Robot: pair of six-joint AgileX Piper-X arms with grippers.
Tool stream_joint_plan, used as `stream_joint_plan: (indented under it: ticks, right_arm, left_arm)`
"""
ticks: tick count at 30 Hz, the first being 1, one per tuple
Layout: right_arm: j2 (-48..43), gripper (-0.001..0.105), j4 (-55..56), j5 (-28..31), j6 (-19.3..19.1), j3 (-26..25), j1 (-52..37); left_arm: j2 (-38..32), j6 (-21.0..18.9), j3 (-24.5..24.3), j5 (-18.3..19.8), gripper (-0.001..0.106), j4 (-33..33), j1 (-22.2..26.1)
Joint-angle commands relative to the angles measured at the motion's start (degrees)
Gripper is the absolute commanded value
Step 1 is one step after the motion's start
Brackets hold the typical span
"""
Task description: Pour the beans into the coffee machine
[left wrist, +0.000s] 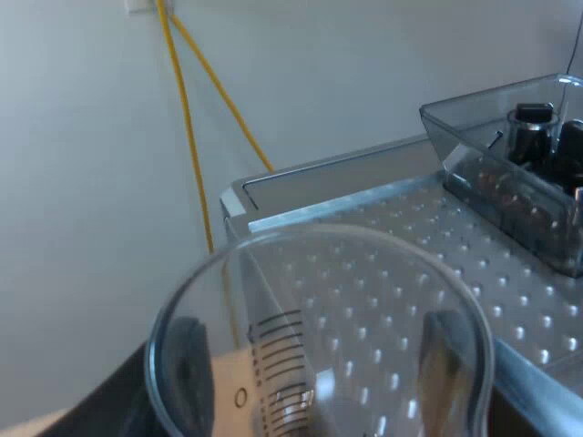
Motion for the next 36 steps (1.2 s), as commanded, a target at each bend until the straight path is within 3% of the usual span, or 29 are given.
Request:
stream_joint_plan:
  ticks: [1,5,9,11,20,24,29,36]
  right_arm:
    - [-0.50,0.079,-0.83,1.05,-0.96,-0.33,0.00]
    - [-0.50,0.079,-0.95,1.43,-0.96,-0.33,0.00]
    - [-0.50,0.079,-2.37,2.49,-0.96,-0.33,0.00]
    - [-0.50,0.079,-3.51,2.62,-0.96,-0.33,0.00]
    - [-0.50,0.079,-4.35,3.38,-0.96,-0.33,0.00]
    - [-0.50,0.079,-4.35,3.38,-0.96,-0.33,0.00]
    - [-0.50,0.079,-4.35,3.38,-0.96,-0.33,0.00]
    - [-0.50,0.079,-4.24,3.38,-0.96,-0.33,0.00]
  left_arm:
    - [4.77,-0.08,-4.97,-0.59,0.029,-0.95,-1.54]
    - [11.80,-0.08,-11.29,-0.88,0.029,-0.95,-3.45]
    - [14.81,0.02,-13.92,-1.16,0.029,-0.95,-4.65]
    - [18.70,2.61,-18.06,-3.01,0.029,-0.95,-6.08]
    - [28.35,2.91,-28.32,-5.15,0.029,-0.95,-9.97]
    - [31.24,2.91,-31.40,-5.06,0.029,-1.15,-10.28]
    - [38.55,2.91,-39.79,-5.06,0.029,-1.14,-11.40]
    - [44.62,2.91,-46.66,-5.17,0.029,-1.14,-12.27]
